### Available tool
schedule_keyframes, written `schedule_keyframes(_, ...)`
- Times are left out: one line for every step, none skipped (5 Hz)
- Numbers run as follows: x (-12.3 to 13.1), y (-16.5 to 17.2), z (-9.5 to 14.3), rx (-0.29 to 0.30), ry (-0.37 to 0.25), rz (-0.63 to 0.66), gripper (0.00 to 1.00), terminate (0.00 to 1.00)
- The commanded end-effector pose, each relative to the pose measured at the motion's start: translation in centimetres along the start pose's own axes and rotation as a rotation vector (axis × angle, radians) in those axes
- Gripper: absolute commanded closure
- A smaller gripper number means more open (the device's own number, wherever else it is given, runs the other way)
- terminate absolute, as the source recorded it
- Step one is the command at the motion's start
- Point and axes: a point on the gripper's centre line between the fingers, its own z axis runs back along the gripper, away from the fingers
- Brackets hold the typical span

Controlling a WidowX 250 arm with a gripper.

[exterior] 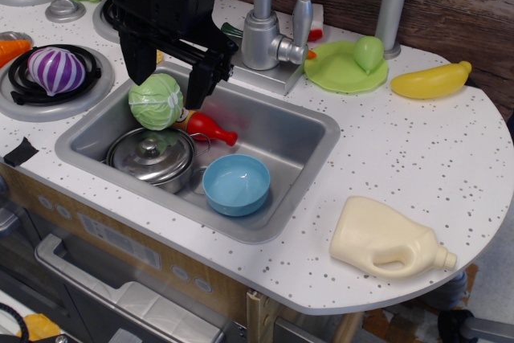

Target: Put corn into bowl

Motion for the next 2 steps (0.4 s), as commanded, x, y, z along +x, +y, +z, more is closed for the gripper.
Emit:
schedule_keyframes(0.0,0.0,0.0,0.000,0.000,0.000,0.00,0.00)
schedule_keyframes(1.6,3.3,0.5,0.000,0.008,-0.015,0.00,0.00)
